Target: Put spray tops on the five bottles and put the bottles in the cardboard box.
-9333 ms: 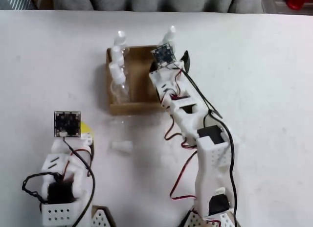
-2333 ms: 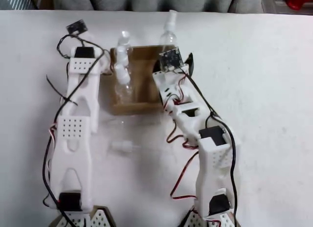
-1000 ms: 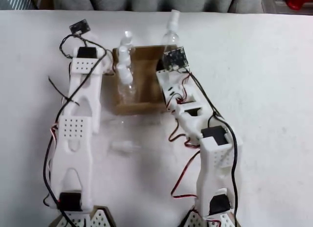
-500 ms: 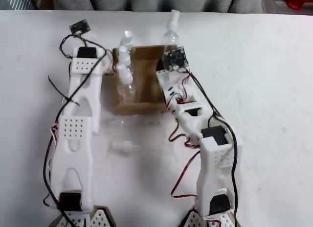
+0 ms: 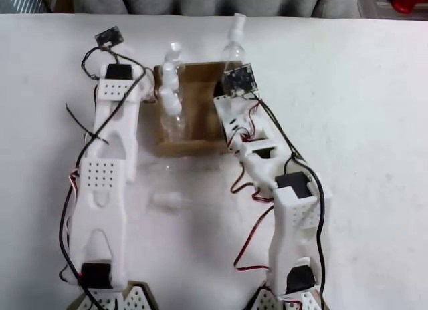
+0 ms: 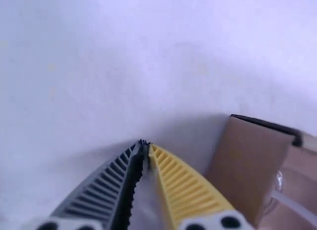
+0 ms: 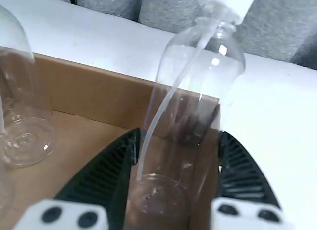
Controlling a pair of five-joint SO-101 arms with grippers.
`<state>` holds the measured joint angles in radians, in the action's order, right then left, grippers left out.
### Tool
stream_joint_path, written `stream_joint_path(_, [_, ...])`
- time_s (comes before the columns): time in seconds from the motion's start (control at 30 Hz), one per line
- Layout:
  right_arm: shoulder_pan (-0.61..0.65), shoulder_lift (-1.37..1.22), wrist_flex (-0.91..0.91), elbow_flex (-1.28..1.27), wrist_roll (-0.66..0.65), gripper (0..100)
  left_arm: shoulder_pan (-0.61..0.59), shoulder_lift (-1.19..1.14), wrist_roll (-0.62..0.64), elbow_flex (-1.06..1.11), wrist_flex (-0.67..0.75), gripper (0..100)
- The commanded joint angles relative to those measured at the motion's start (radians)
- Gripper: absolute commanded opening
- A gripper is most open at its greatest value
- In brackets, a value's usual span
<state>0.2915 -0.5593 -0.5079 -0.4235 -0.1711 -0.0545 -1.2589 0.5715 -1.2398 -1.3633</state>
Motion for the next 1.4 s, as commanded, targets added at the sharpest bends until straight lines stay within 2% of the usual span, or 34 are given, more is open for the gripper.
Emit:
stream_joint_path(0.0, [0.004, 0.028, 0.016, -0.011, 0.008, 15.3, 0.076, -0.001, 0.005, -0.029, 0.011, 2])
stream_joint_path(0.23, [0.005, 0.041, 0.008, -0.032, 0.008, 16.0, 0.076, -0.001, 0.005, -0.031, 0.011, 2])
stream_joint_path(0.5, [0.012, 0.051, 0.013, -0.048, 0.008, 31.7, 0.076, -0.001, 0.003, -0.031, 0.011, 2])
stream_joint_path(1.37, [-0.002, 0.061, 0.008, -0.048, 0.009, 31.9, 0.076, -0.001, 0.003, -0.028, 0.014, 2])
